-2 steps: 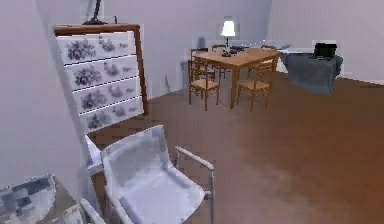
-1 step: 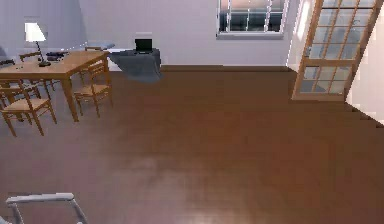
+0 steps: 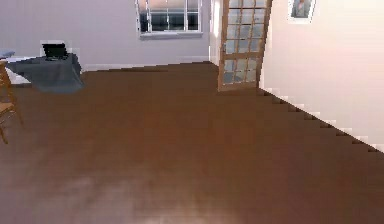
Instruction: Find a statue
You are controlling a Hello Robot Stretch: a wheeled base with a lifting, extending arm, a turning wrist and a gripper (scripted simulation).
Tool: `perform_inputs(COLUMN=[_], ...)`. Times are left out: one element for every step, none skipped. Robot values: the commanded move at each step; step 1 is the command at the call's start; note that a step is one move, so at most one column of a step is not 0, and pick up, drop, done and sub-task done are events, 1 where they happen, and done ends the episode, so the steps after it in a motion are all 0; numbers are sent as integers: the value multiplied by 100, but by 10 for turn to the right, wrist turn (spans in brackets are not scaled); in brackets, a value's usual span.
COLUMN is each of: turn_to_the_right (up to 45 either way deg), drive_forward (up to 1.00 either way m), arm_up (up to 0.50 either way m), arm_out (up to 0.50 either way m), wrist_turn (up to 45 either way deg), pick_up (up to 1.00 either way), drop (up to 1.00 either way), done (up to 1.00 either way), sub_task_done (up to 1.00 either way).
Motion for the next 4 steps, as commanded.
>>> perform_inputs(turn_to_the_right=[0, 0, 30, 0], drive_forward=[100, 100, 0, 100], arm_up=[0, 0, 0, 0], arm_out=[0, 0, 0, 0], wrist_turn=[0, 0, 0, 0], pick_up=[0, 0, 0, 0], drop=[0, 0, 0, 0], done=[0, 0, 0, 0], sub_task_done=[0, 0, 0, 0])
